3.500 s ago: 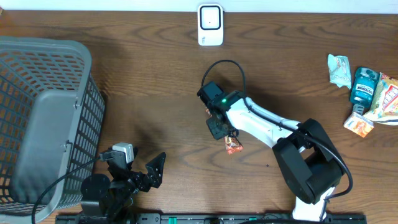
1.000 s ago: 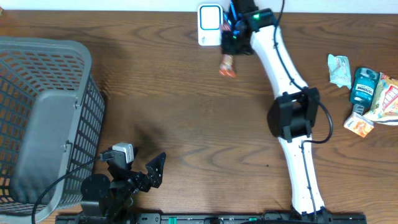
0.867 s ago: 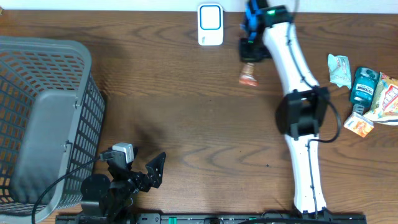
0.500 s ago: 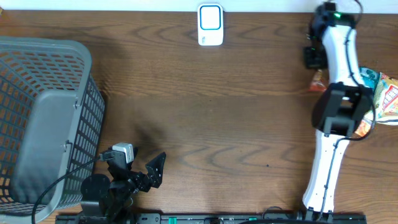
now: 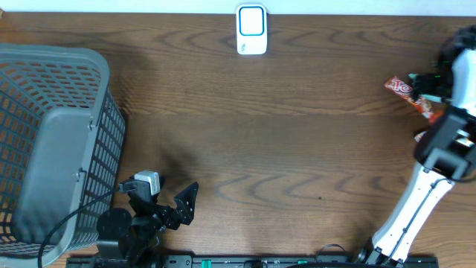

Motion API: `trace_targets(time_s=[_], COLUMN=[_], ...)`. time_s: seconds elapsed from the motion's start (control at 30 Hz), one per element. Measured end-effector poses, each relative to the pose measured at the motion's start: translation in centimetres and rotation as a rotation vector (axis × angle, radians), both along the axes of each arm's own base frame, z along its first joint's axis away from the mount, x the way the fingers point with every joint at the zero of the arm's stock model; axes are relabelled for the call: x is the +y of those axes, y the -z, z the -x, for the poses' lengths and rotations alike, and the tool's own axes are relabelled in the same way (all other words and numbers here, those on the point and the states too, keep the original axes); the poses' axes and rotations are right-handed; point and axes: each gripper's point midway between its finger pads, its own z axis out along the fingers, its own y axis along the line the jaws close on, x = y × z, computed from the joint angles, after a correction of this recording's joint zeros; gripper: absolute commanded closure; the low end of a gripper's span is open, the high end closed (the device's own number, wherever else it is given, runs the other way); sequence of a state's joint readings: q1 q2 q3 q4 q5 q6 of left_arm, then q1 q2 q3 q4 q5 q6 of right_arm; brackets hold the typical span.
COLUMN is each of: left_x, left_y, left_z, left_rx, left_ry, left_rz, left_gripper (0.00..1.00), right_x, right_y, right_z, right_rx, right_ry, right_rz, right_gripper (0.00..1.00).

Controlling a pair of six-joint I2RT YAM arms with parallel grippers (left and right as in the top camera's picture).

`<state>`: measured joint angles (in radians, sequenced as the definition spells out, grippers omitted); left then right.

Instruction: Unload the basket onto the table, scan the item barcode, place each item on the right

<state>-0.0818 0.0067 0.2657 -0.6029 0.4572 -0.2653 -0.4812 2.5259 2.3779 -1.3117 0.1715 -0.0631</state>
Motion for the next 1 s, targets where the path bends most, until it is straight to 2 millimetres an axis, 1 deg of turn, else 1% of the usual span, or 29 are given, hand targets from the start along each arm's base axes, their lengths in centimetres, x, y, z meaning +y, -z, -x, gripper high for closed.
trace_targets(time_s=[0.07, 0.13, 0.17, 0.2, 0.27, 0.3, 0.37, 0.4, 0.47, 0.5, 0.6, 0.63, 0.67, 0.7, 0.77, 0.83, 0.93, 1.0], left_x=[0.0, 0.0, 0.0, 0.0, 0.0, 0.0, 0.0, 0.0, 0.0, 0.0, 0.0, 0.0, 0.0, 0.0, 0.0, 0.0, 0.0, 0.0], left_y=[0.0, 0.0, 0.0, 0.0, 0.0, 0.0, 0.0, 0.0, 0.0, 0.0, 0.0, 0.0, 0.0, 0.0, 0.0, 0.0, 0.0, 0.0], left_z=[0.0, 0.0, 0.0, 0.0, 0.0, 0.0, 0.0, 0.0, 0.0, 0.0, 0.0, 0.0, 0.0, 0.0, 0.0, 0.0, 0.0, 0.0], left_rx=[0.000, 0.000, 0.000, 0.000, -0.001, 0.000, 0.000, -0.001, 0.000, 0.000, 0.000, 0.000, 0.000, 0.000, 0.000, 0.000, 0.001, 0.001], left_ry=[0.000, 0.000, 0.000, 0.000, 0.000, 0.000, 0.000, 0.000, 0.000, 0.000, 0.000, 0.000, 0.000, 0.000, 0.000, 0.000, 0.000, 0.000], left_rz=[0.000, 0.000, 0.000, 0.000, 0.000, 0.000, 0.000, 0.000, 0.000, 0.000, 0.000, 0.000, 0.000, 0.000, 0.000, 0.000, 0.000, 0.000], left_gripper=[0.02, 0.02, 0.02, 0.02, 0.02, 0.02, 0.02, 0.02, 0.02, 0.02, 0.02, 0.02, 0.02, 0.02, 0.02, 0.02, 0.02, 0.02], right_x=[-1.0, -1.3, -1.0, -0.7, 0.7, 1.8, 4.0, 5.3, 7.7, 8.8, 11.3, 12.8, 14.2, 14.5, 15.8, 17.1, 19.0, 20.2], right_y=[-3.3, -7.8, -11.3, -13.7, -19.9, -23.3, -28.8, -31.8, -36.4, -38.4, -43.3, -45.8, -47.8, -48.2, -50.2, -52.1, -54.3, -55.1], right_z=[-0.4, -1.1, -1.6, -1.8, -2.0, -1.7, -0.8, 0.0, 1.7, 2.8, 6.1, 8.2, 10.2, 10.6, 12.8, 15.4, 19.0, 21.4], right_rx=[-0.117, -0.255, -0.354, -0.417, -0.568, -0.642, -0.761, -0.829, -0.929, -0.977, -1.097, -1.164, -1.220, -1.231, -1.290, -1.352, -1.431, -1.463], right_ry=[0.040, 0.060, 0.060, 0.055, 0.035, 0.017, -0.014, -0.032, -0.056, -0.061, -0.058, -0.057, -0.062, -0.062, -0.070, -0.081, -0.102, -0.111], right_rz=[-0.019, -0.031, -0.032, -0.030, -0.014, -0.001, 0.021, 0.032, 0.042, 0.044, 0.053, 0.055, 0.056, 0.056, 0.062, 0.075, 0.096, 0.105], right_gripper=[0.01, 0.01, 0.01, 0.01, 0.01, 0.01, 0.01, 0.01, 0.01, 0.01, 0.01, 0.01, 0.01, 0.01, 0.01, 0.01, 0.01, 0.01])
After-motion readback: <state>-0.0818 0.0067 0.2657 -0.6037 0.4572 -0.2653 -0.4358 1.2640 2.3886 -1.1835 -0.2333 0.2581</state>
